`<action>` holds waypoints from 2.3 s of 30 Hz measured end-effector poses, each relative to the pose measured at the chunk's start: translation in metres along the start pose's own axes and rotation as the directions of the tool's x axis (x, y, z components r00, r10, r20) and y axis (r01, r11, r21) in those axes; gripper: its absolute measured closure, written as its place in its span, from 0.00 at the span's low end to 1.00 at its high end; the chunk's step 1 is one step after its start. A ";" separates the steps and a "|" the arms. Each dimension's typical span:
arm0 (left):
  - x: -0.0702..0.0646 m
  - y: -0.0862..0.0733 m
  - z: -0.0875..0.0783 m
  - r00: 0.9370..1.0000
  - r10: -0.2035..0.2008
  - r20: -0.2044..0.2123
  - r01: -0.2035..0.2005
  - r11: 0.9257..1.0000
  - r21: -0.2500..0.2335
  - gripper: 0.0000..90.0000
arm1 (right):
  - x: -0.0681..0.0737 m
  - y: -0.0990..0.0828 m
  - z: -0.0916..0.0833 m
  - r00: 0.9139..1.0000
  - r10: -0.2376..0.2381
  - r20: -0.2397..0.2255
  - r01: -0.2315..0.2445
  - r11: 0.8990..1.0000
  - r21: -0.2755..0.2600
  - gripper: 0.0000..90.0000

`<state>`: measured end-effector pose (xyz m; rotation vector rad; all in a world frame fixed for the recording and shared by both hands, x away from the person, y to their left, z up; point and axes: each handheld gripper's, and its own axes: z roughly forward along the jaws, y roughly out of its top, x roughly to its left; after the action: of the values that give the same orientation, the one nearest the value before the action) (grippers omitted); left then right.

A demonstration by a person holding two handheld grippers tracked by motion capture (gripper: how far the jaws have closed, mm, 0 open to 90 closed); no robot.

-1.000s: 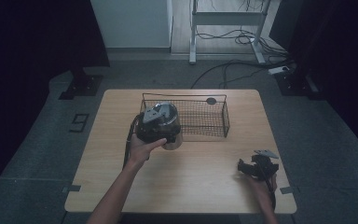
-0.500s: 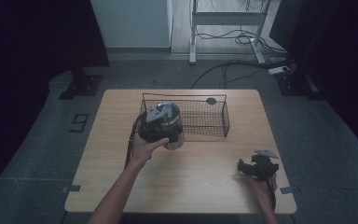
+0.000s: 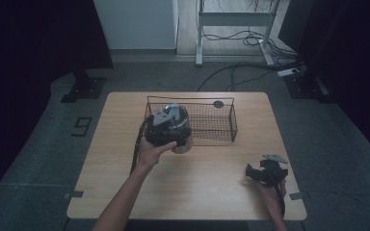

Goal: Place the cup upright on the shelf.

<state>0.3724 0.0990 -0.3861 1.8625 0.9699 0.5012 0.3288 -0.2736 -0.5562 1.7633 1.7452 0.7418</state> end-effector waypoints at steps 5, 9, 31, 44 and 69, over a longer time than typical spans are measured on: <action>0.000 0.001 0.002 1.000 -0.006 0.004 0.006 1.000 0.001 0.04 | 0.000 0.000 0.000 1.000 0.000 0.000 0.000 1.000 0.000 0.01; -0.001 0.002 0.003 1.000 -0.010 0.005 0.010 1.000 0.002 0.04 | 0.000 0.000 0.000 1.000 0.000 0.000 0.000 1.000 0.000 0.01; -0.007 0.010 0.006 1.000 0.000 0.015 0.000 1.000 0.000 0.04 | 0.000 0.000 0.000 1.000 0.001 0.000 -0.001 1.000 -0.002 0.01; -0.003 0.012 0.012 1.000 -0.006 0.013 0.005 1.000 0.008 0.04 | 0.000 0.000 0.000 1.000 0.000 0.000 0.000 1.000 -0.003 0.01; 0.029 0.026 0.037 0.998 -0.032 -0.049 0.033 0.999 0.024 0.04 | 0.000 0.000 0.001 1.000 0.000 -0.002 0.000 1.000 -0.006 0.01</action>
<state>0.4257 0.0956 -0.3822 1.8608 1.0416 0.5191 0.3290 -0.2738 -0.5566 1.7593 1.7417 0.7483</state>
